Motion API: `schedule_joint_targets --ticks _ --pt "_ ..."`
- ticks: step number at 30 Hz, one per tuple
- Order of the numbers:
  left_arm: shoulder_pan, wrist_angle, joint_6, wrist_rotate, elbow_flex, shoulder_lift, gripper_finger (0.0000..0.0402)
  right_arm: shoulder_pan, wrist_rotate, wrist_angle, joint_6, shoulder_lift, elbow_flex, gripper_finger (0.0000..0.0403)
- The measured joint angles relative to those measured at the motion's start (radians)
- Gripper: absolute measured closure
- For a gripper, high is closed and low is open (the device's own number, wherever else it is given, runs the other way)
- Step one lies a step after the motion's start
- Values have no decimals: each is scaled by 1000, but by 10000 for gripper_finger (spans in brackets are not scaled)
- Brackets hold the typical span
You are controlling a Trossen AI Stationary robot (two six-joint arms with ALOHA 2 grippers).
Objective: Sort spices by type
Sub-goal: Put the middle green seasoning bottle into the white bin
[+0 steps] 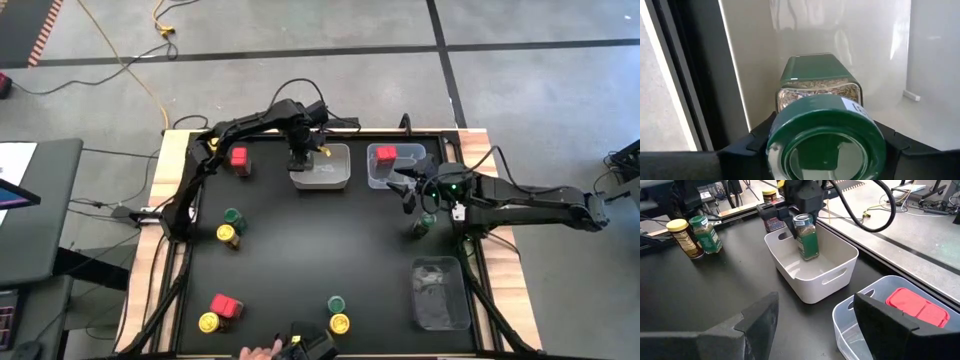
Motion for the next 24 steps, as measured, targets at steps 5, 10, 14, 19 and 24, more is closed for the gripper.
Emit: schedule_joint_targets --ticks 5,10,14,19,24 --pt "-12 18 -1 -19 0 0 198 0 0 0 0 0 0 117" --pt "-22 58 -2 -73 0 0 198 0 0 0 0 0 0 117" --pt "-25 65 -2 -95 0 0 193 0 0 0 0 0 0 117" --pt "-28 64 -7 -97 0 0 187 0 0 0 0 0 0 117" --pt "-28 62 10 -97 0 0 187 0 0 0 0 0 0 117"
